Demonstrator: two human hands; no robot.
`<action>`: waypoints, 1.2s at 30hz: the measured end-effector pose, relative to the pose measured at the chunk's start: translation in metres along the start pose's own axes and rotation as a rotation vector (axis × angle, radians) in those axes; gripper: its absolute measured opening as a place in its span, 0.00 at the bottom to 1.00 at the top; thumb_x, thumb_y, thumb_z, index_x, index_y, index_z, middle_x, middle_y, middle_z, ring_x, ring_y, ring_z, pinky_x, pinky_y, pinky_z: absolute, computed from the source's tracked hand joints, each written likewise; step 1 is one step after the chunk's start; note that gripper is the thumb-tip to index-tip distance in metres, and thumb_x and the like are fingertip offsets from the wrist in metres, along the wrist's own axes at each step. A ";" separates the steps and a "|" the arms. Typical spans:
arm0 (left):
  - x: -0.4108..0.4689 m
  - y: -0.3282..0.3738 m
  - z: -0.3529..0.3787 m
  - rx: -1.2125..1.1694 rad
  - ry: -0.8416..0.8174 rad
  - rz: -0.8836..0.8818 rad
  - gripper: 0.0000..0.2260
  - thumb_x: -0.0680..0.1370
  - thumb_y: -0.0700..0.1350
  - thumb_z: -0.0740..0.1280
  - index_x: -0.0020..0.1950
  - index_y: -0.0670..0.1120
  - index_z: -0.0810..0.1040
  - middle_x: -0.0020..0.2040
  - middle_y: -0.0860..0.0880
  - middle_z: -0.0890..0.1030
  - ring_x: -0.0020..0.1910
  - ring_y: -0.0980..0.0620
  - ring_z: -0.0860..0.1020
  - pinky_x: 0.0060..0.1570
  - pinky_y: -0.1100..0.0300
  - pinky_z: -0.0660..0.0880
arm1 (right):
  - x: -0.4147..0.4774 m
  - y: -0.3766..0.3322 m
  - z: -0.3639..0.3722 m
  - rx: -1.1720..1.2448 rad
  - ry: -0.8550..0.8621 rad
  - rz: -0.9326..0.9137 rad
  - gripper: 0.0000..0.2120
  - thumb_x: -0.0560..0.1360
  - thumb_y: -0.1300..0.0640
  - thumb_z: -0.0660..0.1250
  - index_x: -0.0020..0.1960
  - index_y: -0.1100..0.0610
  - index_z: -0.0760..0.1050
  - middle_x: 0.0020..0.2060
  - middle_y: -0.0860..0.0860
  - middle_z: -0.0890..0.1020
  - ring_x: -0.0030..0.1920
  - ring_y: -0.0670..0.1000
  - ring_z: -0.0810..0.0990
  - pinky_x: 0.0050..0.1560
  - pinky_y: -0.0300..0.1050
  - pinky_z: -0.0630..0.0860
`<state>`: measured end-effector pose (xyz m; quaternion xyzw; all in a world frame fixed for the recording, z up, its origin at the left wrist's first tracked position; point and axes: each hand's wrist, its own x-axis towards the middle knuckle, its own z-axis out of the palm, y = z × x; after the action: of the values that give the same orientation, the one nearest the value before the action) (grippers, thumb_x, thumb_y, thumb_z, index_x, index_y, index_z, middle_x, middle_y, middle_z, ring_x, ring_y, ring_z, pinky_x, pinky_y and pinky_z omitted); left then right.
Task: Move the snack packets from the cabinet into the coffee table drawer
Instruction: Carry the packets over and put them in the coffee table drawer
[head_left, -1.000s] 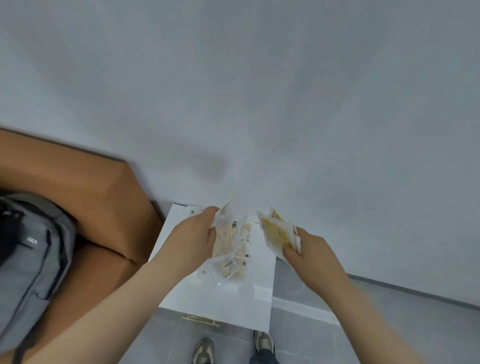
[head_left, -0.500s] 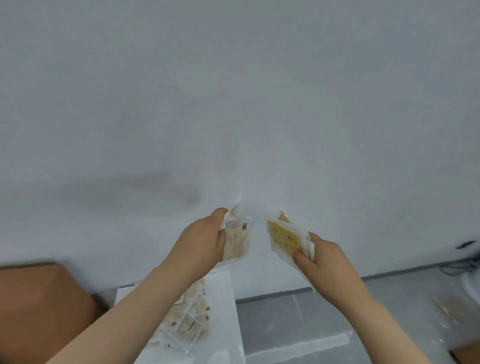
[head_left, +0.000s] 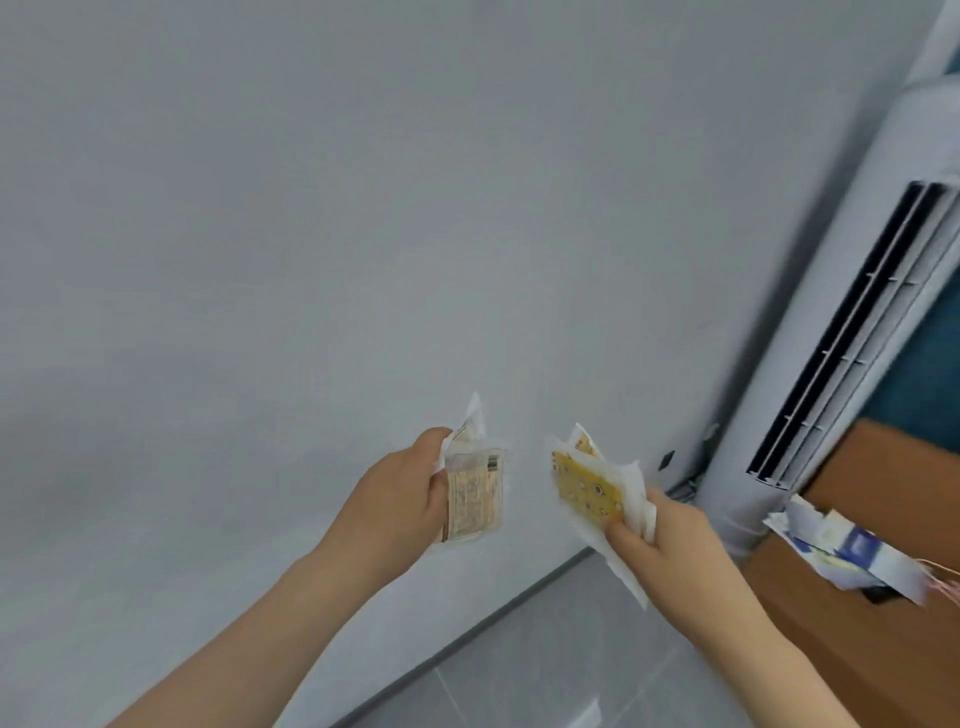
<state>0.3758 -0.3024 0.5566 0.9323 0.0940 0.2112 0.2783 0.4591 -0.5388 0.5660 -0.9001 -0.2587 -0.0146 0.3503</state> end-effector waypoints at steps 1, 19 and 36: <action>0.006 0.021 0.010 -0.015 -0.005 0.034 0.15 0.81 0.43 0.52 0.68 0.51 0.65 0.44 0.49 0.79 0.39 0.53 0.76 0.35 0.56 0.73 | -0.006 0.013 -0.020 0.000 0.027 0.010 0.03 0.74 0.57 0.63 0.42 0.55 0.74 0.32 0.55 0.78 0.31 0.50 0.73 0.33 0.46 0.68; 0.131 0.294 0.199 -0.271 -0.225 0.512 0.16 0.81 0.43 0.52 0.69 0.52 0.66 0.54 0.51 0.79 0.48 0.53 0.78 0.44 0.53 0.78 | -0.053 0.188 -0.247 -0.208 0.509 0.325 0.04 0.75 0.56 0.64 0.49 0.48 0.73 0.35 0.47 0.80 0.34 0.49 0.79 0.35 0.47 0.77; 0.226 0.476 0.389 -0.454 -0.533 0.844 0.16 0.82 0.45 0.54 0.70 0.54 0.64 0.48 0.53 0.80 0.39 0.56 0.77 0.32 0.61 0.76 | -0.053 0.320 -0.353 -0.325 0.718 0.787 0.08 0.77 0.52 0.62 0.56 0.46 0.73 0.41 0.39 0.76 0.40 0.41 0.76 0.36 0.33 0.72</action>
<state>0.7786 -0.8161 0.6057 0.8269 -0.4097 0.0758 0.3777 0.6200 -0.9868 0.6224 -0.9097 0.2383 -0.2282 0.2520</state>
